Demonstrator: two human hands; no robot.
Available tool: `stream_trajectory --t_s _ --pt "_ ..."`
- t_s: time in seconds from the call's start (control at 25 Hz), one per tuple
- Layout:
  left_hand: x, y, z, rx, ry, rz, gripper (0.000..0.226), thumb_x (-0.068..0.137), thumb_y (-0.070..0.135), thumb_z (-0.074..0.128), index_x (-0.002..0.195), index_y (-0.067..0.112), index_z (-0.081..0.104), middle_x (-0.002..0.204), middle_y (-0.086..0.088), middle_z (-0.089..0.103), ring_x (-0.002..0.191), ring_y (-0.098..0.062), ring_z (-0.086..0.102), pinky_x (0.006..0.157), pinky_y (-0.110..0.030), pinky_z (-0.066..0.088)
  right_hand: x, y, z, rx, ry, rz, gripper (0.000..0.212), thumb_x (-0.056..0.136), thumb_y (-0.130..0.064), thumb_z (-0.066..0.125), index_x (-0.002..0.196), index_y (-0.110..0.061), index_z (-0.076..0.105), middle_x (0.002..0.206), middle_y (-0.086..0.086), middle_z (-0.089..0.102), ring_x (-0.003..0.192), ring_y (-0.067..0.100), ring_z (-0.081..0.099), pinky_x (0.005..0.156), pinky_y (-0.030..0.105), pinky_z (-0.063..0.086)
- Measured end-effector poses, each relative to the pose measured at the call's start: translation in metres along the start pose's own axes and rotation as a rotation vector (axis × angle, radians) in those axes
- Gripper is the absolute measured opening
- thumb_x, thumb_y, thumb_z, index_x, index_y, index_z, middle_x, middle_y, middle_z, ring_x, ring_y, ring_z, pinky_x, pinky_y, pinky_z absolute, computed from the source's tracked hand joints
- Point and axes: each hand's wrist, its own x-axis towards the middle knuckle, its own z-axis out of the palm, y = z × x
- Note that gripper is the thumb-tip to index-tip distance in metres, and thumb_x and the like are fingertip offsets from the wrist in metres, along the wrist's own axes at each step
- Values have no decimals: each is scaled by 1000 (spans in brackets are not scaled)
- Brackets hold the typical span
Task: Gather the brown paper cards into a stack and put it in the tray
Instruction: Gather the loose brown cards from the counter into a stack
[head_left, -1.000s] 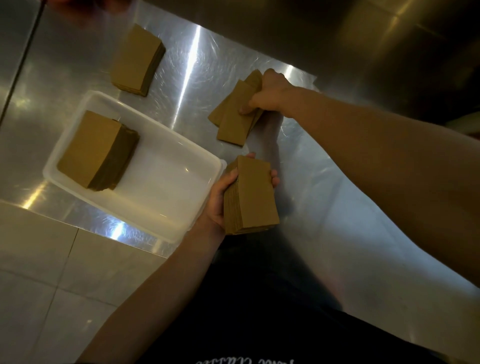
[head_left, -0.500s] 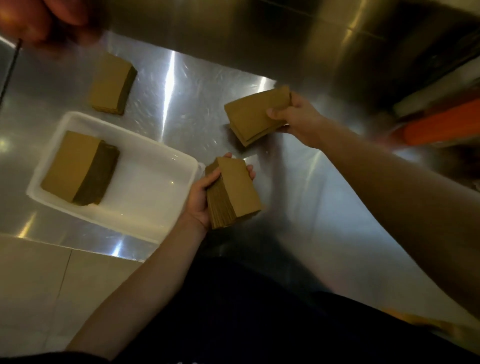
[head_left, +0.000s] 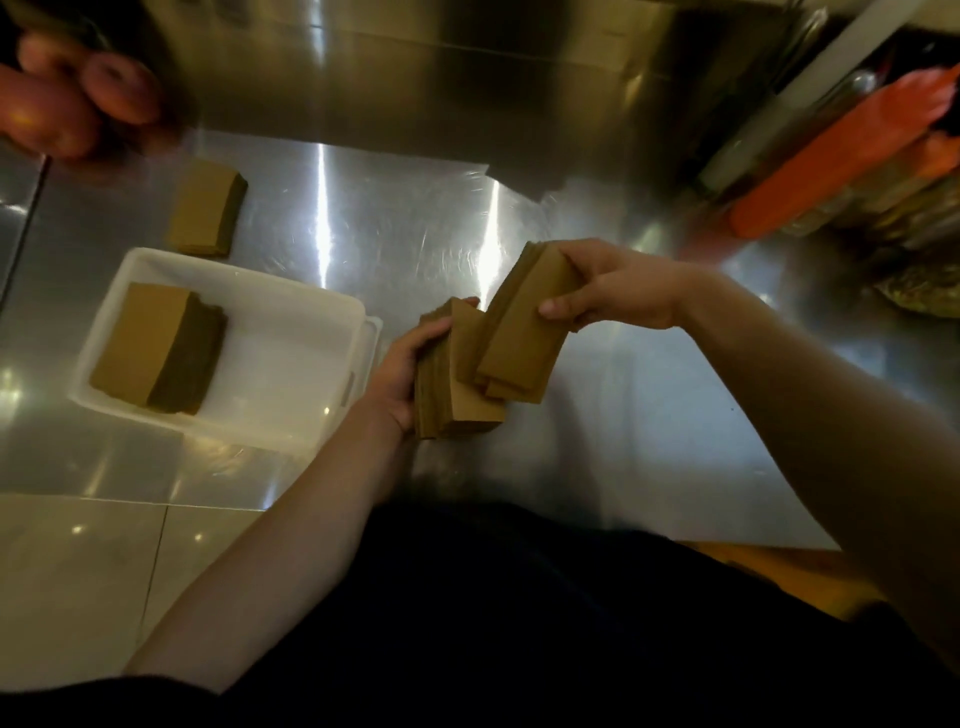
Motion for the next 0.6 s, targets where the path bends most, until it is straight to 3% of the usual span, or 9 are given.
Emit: stream_trajectory --t_s 0.16,0.28,0.44,0.52,0.6 --pt "-13 -5 12 52 -52 -52 36 86 33 55 114 12 63 99 -12 74 86 -27 71 76 -41 59 -5 -8 21 -199 100 -76 55 86 -18 70 135 -23 45 132 -1 50 115 21 55 79 29 56" --pt "-20 -7 19 118 -71 -42 37 84 36 64 113 13 63 98 -11 74 87 -26 72 72 -38 60 -8 -3 43 -292 218 -102 61 87 -21 69 141 -26 40 135 1 46 116 22 52 88 34 52" --pt "-26 -9 20 159 -110 -17 91 51 42 91 129 14 54 103 -11 73 91 -26 72 69 -37 58 -17 3 68 -234 317 -171 57 87 -22 69 137 -29 42 130 -5 47 112 16 51 86 28 50" --pt "-25 -9 19 164 -101 28 96 54 37 91 137 15 47 107 -12 71 93 -26 71 71 -37 58 -19 8 77 -141 442 -180 50 86 -22 71 127 -23 44 130 -1 50 112 15 55 89 30 53" --pt "-21 -10 21 165 -91 110 79 73 23 79 142 17 42 113 -12 67 97 -27 69 76 -39 57 -21 14 87 -136 546 -190 33 89 -23 67 115 -18 49 124 0 55 110 14 57 90 31 54"
